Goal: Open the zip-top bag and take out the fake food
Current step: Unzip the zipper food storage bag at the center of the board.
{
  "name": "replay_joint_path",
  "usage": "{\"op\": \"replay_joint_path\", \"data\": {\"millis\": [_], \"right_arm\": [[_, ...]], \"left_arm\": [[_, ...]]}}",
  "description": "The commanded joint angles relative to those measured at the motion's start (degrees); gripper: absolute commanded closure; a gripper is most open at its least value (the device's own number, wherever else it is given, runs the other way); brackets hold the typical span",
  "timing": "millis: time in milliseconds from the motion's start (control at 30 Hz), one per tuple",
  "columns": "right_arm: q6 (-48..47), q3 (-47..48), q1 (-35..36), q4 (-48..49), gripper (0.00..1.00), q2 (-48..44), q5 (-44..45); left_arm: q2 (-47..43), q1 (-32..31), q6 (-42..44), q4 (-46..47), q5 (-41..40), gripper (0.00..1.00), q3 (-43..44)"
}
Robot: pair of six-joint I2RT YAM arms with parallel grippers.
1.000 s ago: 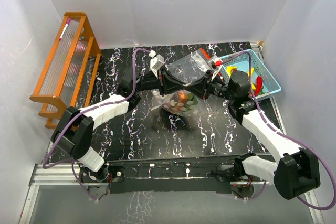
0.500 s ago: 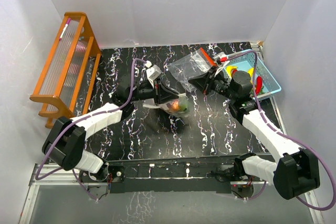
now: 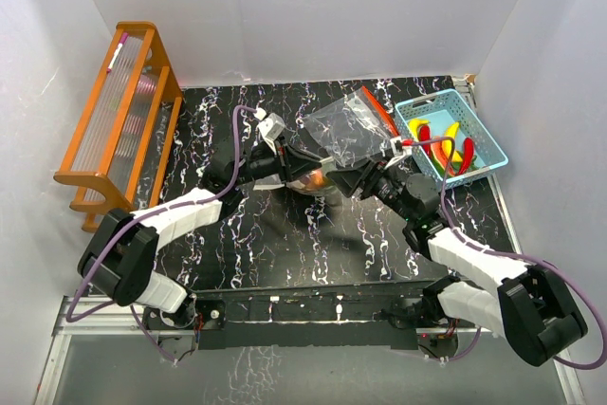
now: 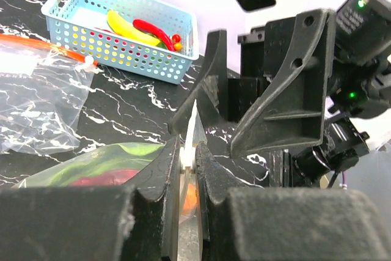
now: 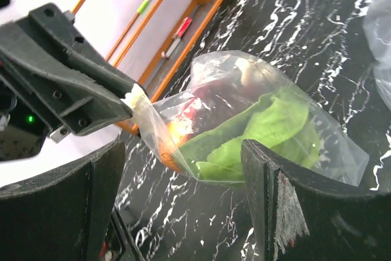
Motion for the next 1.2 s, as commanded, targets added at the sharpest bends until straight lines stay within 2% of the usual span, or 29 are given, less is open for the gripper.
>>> {"op": "replay_joint_path", "data": {"millis": [0,233,433,533,667,733,833,967,1167], "right_arm": [[9.5,-1.6,1.7,11.2,0.21,-1.5,15.4],[11.6,1.0,1.8,16.6,0.15,2.1,15.0],[14.0,3.5,2.3,20.2,0.13,8.9,13.1],[14.3,4.9,3.2,22.5,0.14,12.0,11.5],[14.1,6.9,4.6,22.9,0.21,14.9,11.5],[13.9,7.7,5.0,23.1,0.3,15.7,11.3],[13.7,8.6,5.3,22.4,0.54,16.1,11.4],[13.7,9.9,5.3,18.1,0.91,16.4,12.9],[13.9,11.9,4.9,11.4,0.92,15.9,16.0]], "left_arm": [[1.5,0.2,-3.3,7.9,-2.6,1.0,-1.1],[0.9,0.2,-3.0,8.1,-3.8,1.0,-1.9],[1.3,0.1,-3.8,9.4,-4.4,1.0,-1.8],[1.5,0.1,-4.3,10.0,-4.4,1.0,-1.8],[1.8,0.1,-4.6,10.6,-4.7,1.0,-1.7],[1.8,0.1,-4.3,9.8,-4.9,1.0,-1.4],[1.8,0.1,-3.6,8.8,-5.3,1.0,-1.3],[2.7,0.1,-3.6,8.4,-5.0,1.0,-0.7],[3.4,0.1,-4.1,8.8,-5.3,1.0,-0.9]]}}
